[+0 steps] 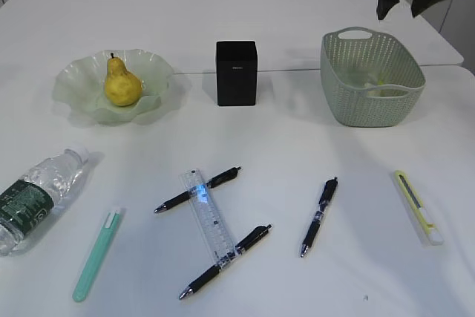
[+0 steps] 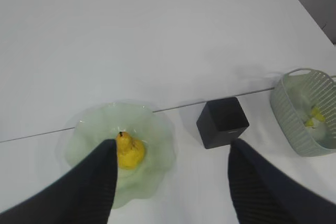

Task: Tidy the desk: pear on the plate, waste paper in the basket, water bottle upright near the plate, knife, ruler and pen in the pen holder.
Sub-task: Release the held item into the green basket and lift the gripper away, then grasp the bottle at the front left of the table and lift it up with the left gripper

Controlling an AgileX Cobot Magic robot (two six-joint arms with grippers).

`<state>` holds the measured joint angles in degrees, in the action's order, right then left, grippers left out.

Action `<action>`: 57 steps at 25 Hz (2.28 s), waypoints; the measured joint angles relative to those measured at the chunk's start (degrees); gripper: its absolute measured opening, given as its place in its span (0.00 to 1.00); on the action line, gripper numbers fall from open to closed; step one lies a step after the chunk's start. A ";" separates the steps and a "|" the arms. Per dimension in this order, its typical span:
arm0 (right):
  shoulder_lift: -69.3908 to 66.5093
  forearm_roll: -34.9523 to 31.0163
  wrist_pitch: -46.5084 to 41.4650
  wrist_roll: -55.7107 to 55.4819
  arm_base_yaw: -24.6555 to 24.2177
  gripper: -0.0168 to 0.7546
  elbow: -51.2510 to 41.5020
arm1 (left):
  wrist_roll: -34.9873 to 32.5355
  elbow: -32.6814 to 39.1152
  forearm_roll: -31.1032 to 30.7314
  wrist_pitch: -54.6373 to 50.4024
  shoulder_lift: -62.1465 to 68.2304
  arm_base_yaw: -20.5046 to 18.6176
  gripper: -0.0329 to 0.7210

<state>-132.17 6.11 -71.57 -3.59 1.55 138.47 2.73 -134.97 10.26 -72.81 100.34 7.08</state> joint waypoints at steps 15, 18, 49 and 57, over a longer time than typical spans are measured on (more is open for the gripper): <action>30.38 -6.11 -0.38 4.46 0.00 0.64 -18.60 | 0.00 0.00 -0.08 0.00 -8.01 0.00 0.66; 38.47 -5.32 -0.49 4.35 0.00 0.64 -28.05 | 0.00 1.58 -0.08 0.00 -11.28 0.00 0.66; 112.01 -5.21 -0.85 1.30 3.21 0.64 -86.99 | 0.00 48.04 -1.57 0.00 -43.18 0.00 0.66; 126.43 -4.33 -0.39 3.89 3.21 0.64 -99.84 | 0.00 48.04 -1.69 0.00 -43.18 0.00 0.66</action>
<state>-5.74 1.77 -71.96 0.30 4.76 38.64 2.73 -86.93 8.58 -72.81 57.17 7.08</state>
